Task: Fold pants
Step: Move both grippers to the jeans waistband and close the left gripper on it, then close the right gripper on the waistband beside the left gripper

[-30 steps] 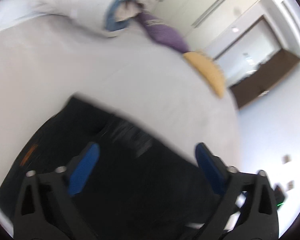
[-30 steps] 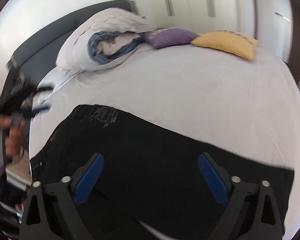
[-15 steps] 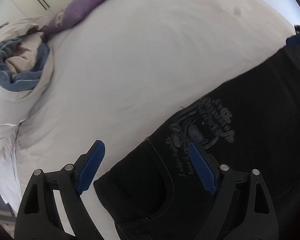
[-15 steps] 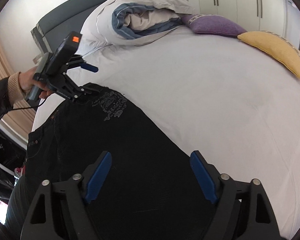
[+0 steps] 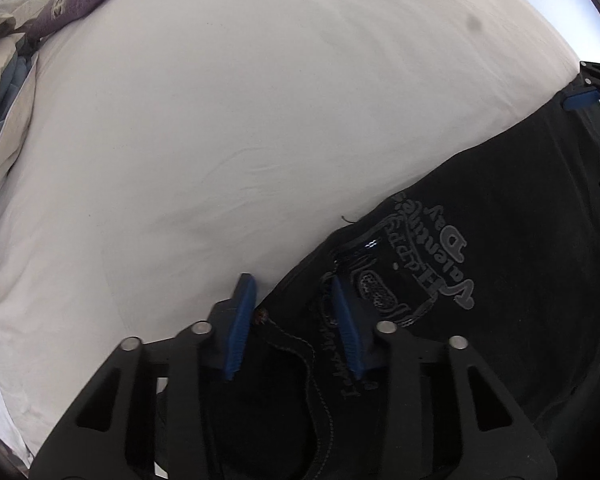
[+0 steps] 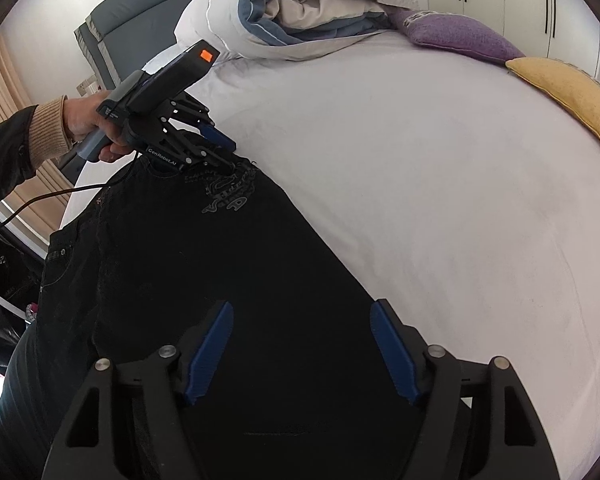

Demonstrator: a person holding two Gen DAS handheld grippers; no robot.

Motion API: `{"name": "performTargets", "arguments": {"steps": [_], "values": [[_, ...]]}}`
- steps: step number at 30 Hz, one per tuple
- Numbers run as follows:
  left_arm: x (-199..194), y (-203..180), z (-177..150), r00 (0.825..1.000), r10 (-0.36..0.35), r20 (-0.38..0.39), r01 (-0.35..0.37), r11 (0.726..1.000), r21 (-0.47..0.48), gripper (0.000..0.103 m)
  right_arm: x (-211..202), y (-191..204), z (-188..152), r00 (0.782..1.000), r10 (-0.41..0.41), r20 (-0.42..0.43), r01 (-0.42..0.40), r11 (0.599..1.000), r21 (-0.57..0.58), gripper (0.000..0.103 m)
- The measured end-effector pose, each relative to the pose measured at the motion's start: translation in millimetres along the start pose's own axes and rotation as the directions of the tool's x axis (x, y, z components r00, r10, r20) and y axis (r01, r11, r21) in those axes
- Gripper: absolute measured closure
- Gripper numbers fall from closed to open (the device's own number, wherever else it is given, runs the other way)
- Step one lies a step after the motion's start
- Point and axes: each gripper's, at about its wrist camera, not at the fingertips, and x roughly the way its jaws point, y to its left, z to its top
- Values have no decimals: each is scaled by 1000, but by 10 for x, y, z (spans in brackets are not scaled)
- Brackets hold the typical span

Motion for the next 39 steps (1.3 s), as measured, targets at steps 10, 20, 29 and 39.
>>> {"name": "performTargets", "arguments": {"steps": [10, 20, 29, 39], "values": [[-314, -338, -402, 984, 86, 156, -85, 996, -14, 96, 160, 96, 219, 1000, -10, -22, 8, 997, -71, 45], [-903, -547, -772, 948, 109, 298, -115, 993, 2, 97, 475, 165, 549, 998, -15, -65, 6, 992, -128, 52], [-1058, -423, -687, 938, 105, 330, -105, 994, -18, 97, 567, 343, 614, 995, -41, -87, 25, 983, -182, 98], [-1232, -506, -866, 926, 93, 366, -88, 996, -31, 97, 427, 838, 591, 996, -73, -51, 57, 963, -263, 99]]}}
